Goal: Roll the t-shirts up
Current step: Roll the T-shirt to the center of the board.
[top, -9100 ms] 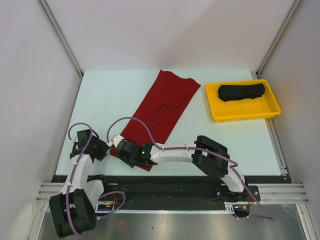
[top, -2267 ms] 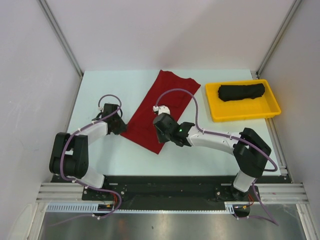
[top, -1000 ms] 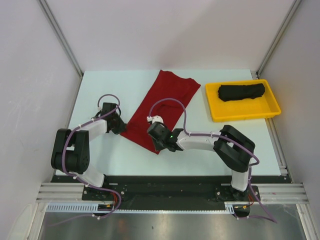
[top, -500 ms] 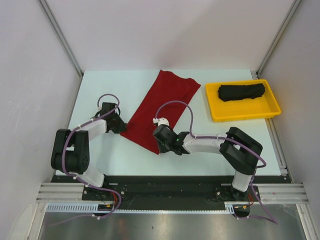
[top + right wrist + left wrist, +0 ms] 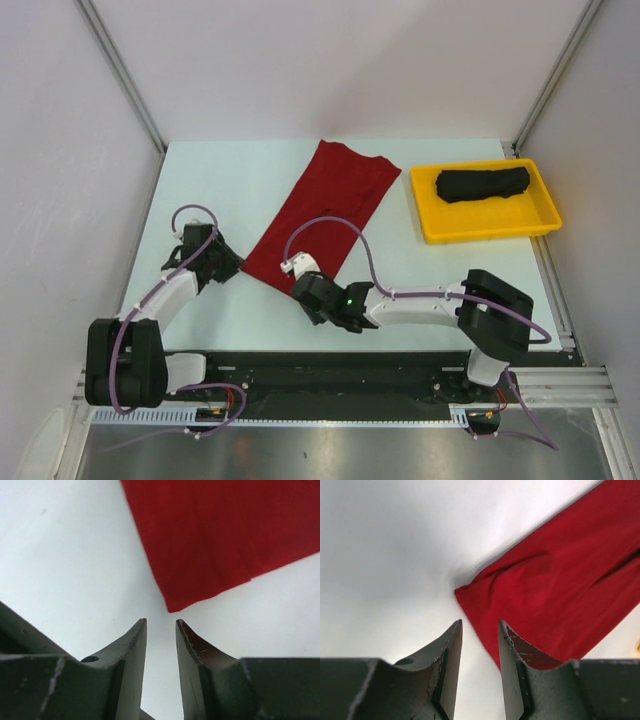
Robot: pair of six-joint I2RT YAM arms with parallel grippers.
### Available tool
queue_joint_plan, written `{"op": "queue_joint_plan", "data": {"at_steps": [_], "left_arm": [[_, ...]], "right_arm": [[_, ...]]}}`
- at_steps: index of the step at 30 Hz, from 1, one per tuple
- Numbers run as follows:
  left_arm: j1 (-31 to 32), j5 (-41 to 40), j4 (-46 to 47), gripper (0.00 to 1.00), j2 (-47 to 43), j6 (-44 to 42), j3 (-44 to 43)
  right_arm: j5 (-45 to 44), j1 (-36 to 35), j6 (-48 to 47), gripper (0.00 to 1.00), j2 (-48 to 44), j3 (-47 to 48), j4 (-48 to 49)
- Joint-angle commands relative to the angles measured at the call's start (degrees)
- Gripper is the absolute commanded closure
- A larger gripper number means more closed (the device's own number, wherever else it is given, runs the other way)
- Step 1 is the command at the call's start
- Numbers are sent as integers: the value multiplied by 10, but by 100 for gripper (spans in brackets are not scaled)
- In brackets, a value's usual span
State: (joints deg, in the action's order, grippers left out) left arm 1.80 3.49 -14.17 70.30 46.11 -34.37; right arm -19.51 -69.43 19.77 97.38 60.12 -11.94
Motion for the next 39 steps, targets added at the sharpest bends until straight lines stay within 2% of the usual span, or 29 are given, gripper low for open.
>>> {"op": "queue_joint_plan", "data": {"at_steps": [1,5,21,29,35,39], "left_arm": [[-12,35,59,60,-3,31,34],[-16,46,91,60,9,39,42],[-16,7,97,64,51,24,38],[-16,0,110,66,77,22,35],[-16,-11,122,79,84,20,25],[-16,-22,112,96,80,20,13]], "right_arm": [[-53,-26,-67,66,34,53,-15],[-78,-34,-86,66,61,74,-26],[-96,-38,-98,68,127,88,-48],[-91,-36,-98,74,128,88,-49],[-76,-31,-100,82,117,88,-51],[-62,-29,-106,88,105,88,-51]]}}
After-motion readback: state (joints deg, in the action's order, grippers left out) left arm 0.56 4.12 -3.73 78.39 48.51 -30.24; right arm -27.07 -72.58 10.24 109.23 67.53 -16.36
